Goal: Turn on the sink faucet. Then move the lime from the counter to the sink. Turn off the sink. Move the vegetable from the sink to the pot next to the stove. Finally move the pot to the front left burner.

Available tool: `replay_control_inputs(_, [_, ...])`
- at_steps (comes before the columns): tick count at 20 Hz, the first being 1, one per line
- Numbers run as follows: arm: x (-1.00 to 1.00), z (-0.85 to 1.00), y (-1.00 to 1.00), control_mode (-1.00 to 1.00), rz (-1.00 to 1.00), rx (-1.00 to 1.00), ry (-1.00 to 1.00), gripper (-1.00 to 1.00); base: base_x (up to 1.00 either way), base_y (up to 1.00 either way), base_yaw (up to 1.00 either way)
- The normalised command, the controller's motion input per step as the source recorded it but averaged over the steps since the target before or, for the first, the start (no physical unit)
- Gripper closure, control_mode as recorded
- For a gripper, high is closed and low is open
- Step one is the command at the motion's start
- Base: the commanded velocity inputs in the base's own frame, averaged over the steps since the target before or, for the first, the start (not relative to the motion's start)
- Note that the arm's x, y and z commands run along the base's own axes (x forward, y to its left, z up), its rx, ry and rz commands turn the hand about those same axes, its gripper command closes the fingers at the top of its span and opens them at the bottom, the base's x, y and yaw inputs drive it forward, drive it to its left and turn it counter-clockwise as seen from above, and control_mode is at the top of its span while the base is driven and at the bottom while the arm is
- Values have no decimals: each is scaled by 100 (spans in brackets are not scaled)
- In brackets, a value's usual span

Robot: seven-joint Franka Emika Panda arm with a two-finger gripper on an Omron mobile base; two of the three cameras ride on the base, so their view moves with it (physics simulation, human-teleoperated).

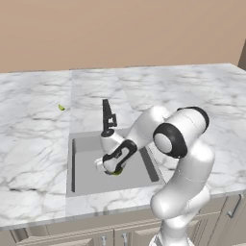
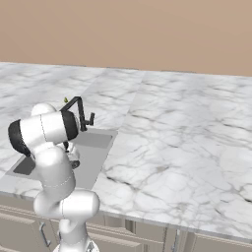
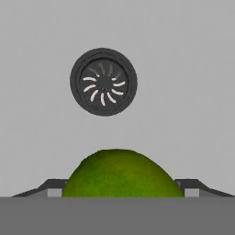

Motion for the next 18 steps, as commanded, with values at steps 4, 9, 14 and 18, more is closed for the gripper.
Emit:
replay_control_inputs(4, [-27,96,-1,-100,-9,0,0,100,0,0,0])
replay_control_inputs(9, [-34,77,-7,-100,-8,0,0,100,0,0,0])
replay_control_inputs(14, [-37,56,-18,-100,-8,0,0,100,0,0,0])
replay_control_inputs(18, [-16,62,-22,-100,-8,0,0,100,0,0,0])
